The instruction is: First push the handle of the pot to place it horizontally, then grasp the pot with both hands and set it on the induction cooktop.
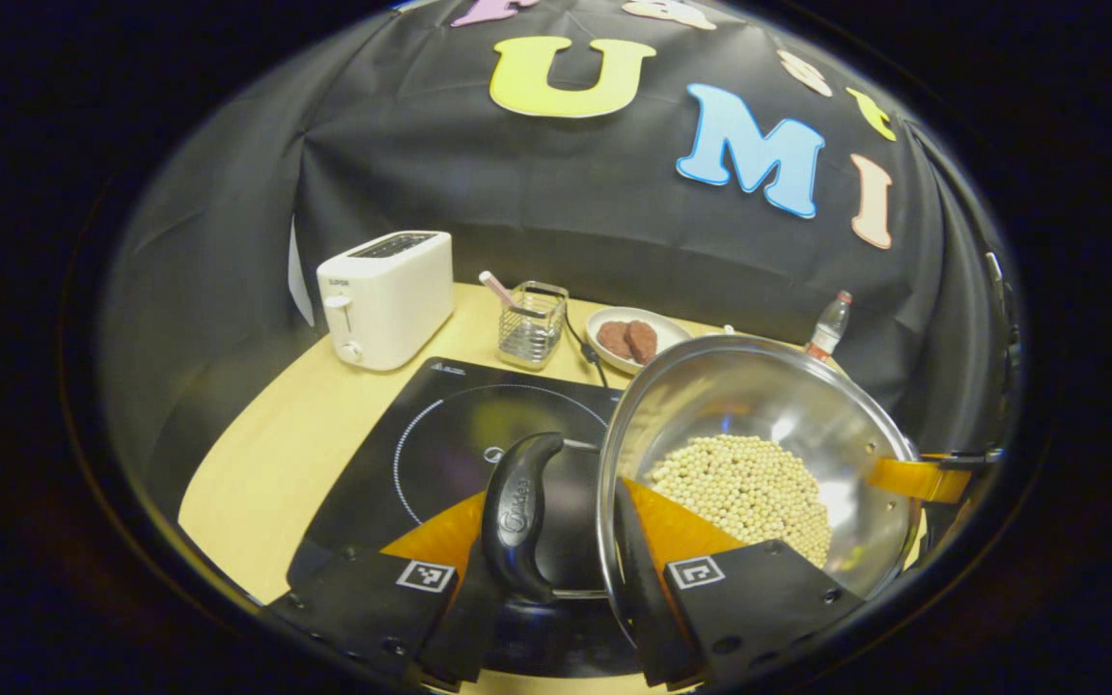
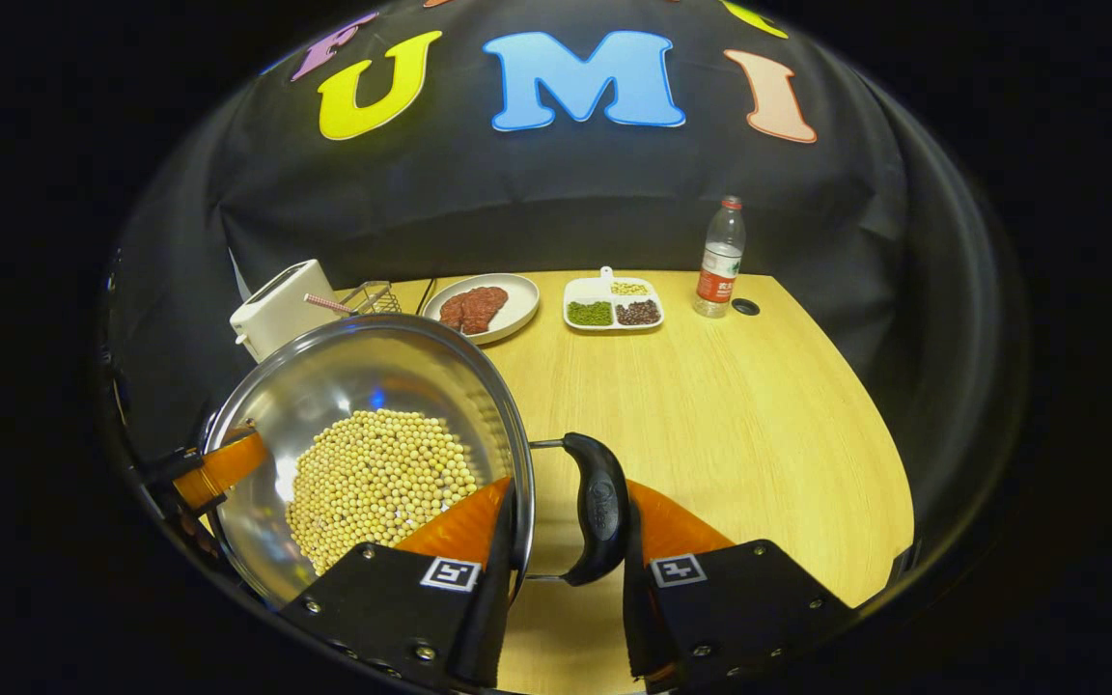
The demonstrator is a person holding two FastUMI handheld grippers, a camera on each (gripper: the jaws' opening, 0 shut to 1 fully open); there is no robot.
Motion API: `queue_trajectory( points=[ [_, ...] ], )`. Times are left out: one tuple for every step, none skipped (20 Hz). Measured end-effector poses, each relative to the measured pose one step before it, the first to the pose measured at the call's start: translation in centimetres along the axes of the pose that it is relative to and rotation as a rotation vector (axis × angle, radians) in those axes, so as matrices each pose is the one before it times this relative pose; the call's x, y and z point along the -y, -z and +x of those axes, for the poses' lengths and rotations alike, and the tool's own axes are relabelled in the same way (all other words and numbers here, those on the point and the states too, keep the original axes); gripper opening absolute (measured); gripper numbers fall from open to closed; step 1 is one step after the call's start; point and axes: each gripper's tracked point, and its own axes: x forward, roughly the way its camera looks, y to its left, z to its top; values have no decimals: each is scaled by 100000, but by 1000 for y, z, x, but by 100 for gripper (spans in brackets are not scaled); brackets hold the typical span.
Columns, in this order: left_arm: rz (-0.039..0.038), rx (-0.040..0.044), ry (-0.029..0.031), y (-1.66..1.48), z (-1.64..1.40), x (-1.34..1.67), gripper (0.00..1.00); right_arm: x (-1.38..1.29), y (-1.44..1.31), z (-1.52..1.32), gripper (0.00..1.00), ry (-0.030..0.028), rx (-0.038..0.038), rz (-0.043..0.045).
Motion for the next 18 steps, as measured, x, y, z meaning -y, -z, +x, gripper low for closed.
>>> queue_trajectory(
  points=[
    [173, -64, -159, -189, 347, -742, 66, -686, -118, 193, 49, 220, 31, -21],
    [249, 47, -103, -293, 262, -725, 66, -689, -111, 101, 49, 129, -109, -7],
    [115, -148, -38, -290, 148, -632, 63, -659, -52, 276, 49, 94, -316, 287],
    [87, -57, 45, -158, 356, -653, 66, -626, -69, 255, 49, 48, -359, 217],
    [-8, -139, -38, 35, 246, -572, 66, -561, -122, 199, 49, 109, 209, 206],
    [-34, 5, -113, -178, 249, -631, 66, -619, -57, 213, 49, 73, -170, -182],
    [186, 19, -148, -62, 76, -747, 66, -561, -40, 141, 49, 44, -27, 12],
    [51, -32, -129, -98, -64, -753, 69, -559, 21, 177, 49, -47, -120, 161],
    [17, -259, -18, -1, 109, -604, 66, -647, 6, 277, 49, 6, -309, 215],
    [84, -315, -34, -114, 232, -677, 66, -565, 8, 223, 49, 4, -169, 77],
    [213, -309, 48, -42, 106, -782, 66, -524, 103, 276, 49, 120, -211, 159],
    [218, -230, -16, -87, 425, -650, 66, -529, 73, 208, 49, 90, -276, 244],
    [217, -204, -95, -104, 280, -635, 66, -632, 9, 253, 49, 75, -397, 281],
    [295, -164, -23, -128, 247, -522, 66, -517, 66, 285, 49, 80, -250, 336],
    [245, -258, -57, -31, 184, -562, 66, -483, 47, 267, 49, 32, -435, 347],
    [163, -250, 46, -99, 288, -496, 66, -404, -93, 307, 49, 114, -416, 330],
    [133, -278, -11, -53, 269, -613, 66, -459, -11, 129, 49, 78, -273, 187],
    [23, -195, -5, -99, 330, -452, 66, -486, 11, 306, 49, 91, -54, 57]
  ],
)
